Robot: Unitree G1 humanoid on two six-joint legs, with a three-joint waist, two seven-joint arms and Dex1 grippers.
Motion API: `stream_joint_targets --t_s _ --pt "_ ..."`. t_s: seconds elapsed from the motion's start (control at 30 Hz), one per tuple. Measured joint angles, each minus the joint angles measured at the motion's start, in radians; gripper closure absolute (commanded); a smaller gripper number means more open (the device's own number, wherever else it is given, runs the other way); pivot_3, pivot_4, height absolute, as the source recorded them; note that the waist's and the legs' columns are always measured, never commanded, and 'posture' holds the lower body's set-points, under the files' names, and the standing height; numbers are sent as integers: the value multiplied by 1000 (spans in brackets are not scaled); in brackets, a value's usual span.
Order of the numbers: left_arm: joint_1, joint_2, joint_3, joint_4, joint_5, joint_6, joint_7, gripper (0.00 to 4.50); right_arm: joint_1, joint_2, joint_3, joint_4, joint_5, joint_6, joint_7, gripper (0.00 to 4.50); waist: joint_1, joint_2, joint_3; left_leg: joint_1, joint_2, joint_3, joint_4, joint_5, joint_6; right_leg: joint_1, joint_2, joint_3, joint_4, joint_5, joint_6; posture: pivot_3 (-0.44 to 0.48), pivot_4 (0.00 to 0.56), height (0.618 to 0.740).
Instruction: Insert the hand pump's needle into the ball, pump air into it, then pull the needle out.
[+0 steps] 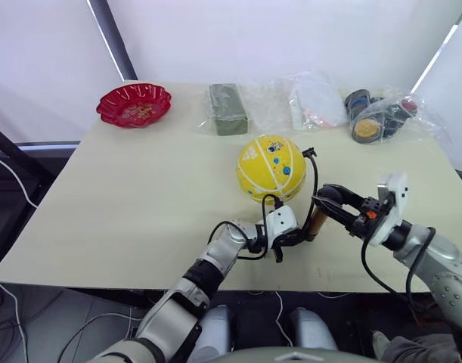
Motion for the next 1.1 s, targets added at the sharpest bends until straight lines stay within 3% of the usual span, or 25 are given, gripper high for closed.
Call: stream_joint_targets --t_s 0.13,0.23,0.43,0.57,0.73,1.1 --pt "0 0 -1 -10 -3 0 -4 4136 -32 -67 -55 -15 81 88 -1 2575 2 5 3 -5 0 0 1 0 0 -3 0 0 0 1 -2 0 150 740" --pt "-1 -3 -1 -17 -4 -1 -8 4136 -126 -175 -164 -54 240 177 -15 2575 4 14 9 -8 -2 1 1 0 0 -6 -2 1 0 2 -2 0 150 740" --pt "-1 -3 -1 -19 -5 -2 -15 4136 -251 -328 -307 -73 530 297 -119 2575 6 14 14 -9 -1 0 1 0 0 -5 -1 -1 0 2 -2 0 150 740" --pt "-1 -4 0 -18 -4 -2 -17 4136 -271 -397 -344 -55 636 343 -173 2575 6 13 14 -9 -2 1 1 0 0 -5 -1 -1 0 2 -2 0 150 740" --pt "0 -3 0 -16 -3 -1 -15 4136 -218 -369 -340 -83 587 312 -148 2575 6 9 11 -7 -1 0 1 0 0 -4 0 -1 0 2 -2 0 150 740" --pt "18 -1 2 -19 -2 6 3 4136 -30 -99 29 34 64 37 20 2575 4 3 -3 -4 2 -2 2 0 0 -2 6 0 0 1 -3 0 150 740"
